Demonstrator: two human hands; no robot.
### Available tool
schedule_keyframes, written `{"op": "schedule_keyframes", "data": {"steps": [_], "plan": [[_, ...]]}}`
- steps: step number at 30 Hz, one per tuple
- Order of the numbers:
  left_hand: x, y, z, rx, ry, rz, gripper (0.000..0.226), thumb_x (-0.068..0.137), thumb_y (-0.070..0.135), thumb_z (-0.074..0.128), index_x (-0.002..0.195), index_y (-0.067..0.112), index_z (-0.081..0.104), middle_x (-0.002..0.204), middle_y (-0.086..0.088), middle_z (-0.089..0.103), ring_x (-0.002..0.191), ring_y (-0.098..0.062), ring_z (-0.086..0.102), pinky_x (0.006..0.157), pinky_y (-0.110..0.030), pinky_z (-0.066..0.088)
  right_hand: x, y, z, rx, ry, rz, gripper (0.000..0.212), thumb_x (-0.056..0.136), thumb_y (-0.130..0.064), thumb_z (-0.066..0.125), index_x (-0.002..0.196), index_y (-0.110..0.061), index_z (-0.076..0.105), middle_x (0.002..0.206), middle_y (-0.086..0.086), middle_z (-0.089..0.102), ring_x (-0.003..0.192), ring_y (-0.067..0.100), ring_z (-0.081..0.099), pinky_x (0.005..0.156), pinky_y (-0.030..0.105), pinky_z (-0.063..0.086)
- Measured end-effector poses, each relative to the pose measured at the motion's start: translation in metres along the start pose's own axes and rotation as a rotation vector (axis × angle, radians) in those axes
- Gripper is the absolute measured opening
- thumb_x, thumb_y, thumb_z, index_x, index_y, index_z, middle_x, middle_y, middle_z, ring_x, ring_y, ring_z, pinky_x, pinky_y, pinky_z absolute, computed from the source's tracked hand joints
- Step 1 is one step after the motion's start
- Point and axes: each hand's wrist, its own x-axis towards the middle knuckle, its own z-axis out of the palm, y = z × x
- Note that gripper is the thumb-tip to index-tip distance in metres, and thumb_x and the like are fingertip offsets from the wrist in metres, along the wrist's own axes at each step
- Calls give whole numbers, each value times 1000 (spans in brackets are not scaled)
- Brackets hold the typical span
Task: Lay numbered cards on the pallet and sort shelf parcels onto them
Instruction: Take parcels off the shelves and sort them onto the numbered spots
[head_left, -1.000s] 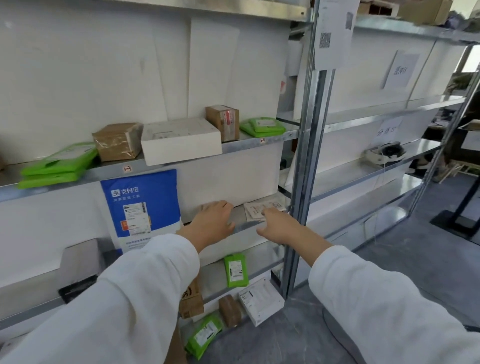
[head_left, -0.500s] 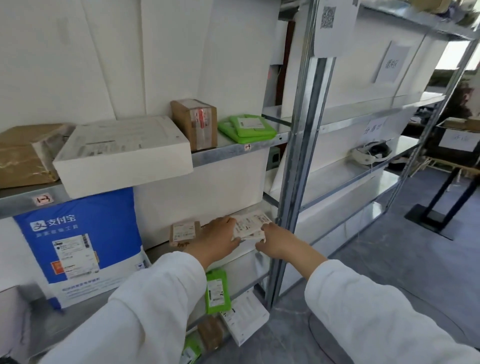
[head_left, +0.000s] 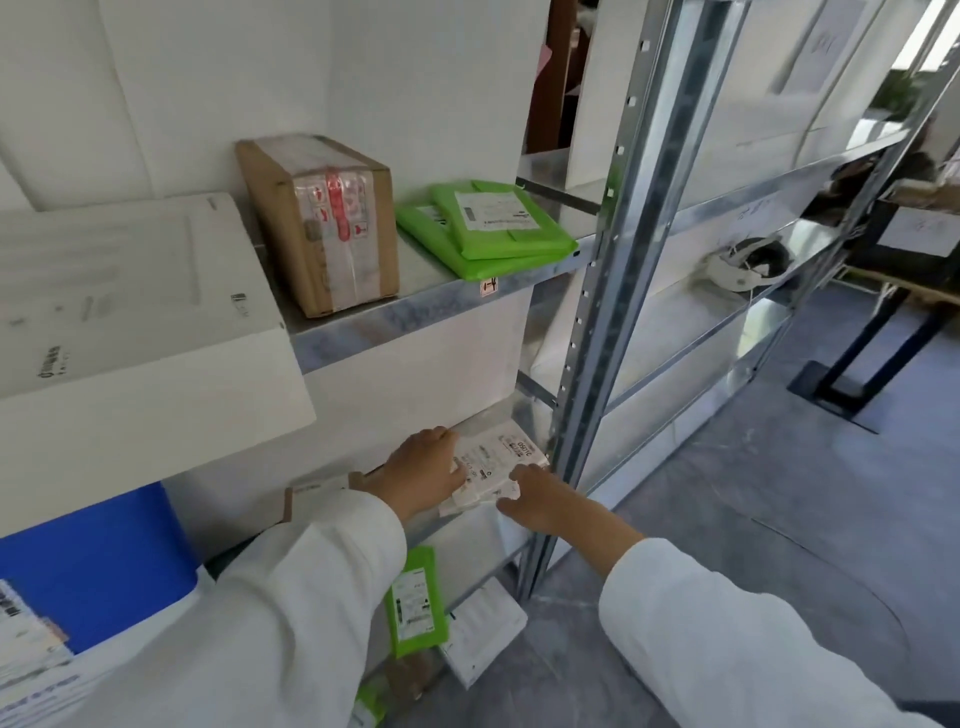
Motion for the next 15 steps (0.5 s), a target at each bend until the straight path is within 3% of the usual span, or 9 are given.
{"op": "schedule_keyframes", "data": {"steps": [5, 10, 15], "plan": [[33, -1, 28, -7, -48, -29, 48, 92, 34, 53, 131, 7, 47, 136, -11, 51, 123, -28, 48, 101, -35, 39, 34, 4, 33, 85, -155, 8, 56, 98, -38, 44, 145, -7, 36, 148, 11, 39, 134, 28, 39, 103, 30, 34], [59, -11, 52, -16, -118, -100, 49, 92, 33, 54, 132, 6, 47, 136, -11, 50, 124, -27, 48, 101, -34, 38, 65, 19, 58, 143, -279, 128, 61, 101, -48, 32, 131, 3, 48, 135, 17, 52, 120, 32, 52, 87, 31, 39], [86, -22, 71, -32, -162, -155, 48, 89, 31, 56, 130, 7, 48, 134, -10, 51, 121, -28, 49, 99, -35, 40, 84, 41, 76, 481, -181, 274, 73, 97, -51, 43, 148, -3, 20, 143, 14, 45, 126, 30, 48, 83, 25, 35]]}}
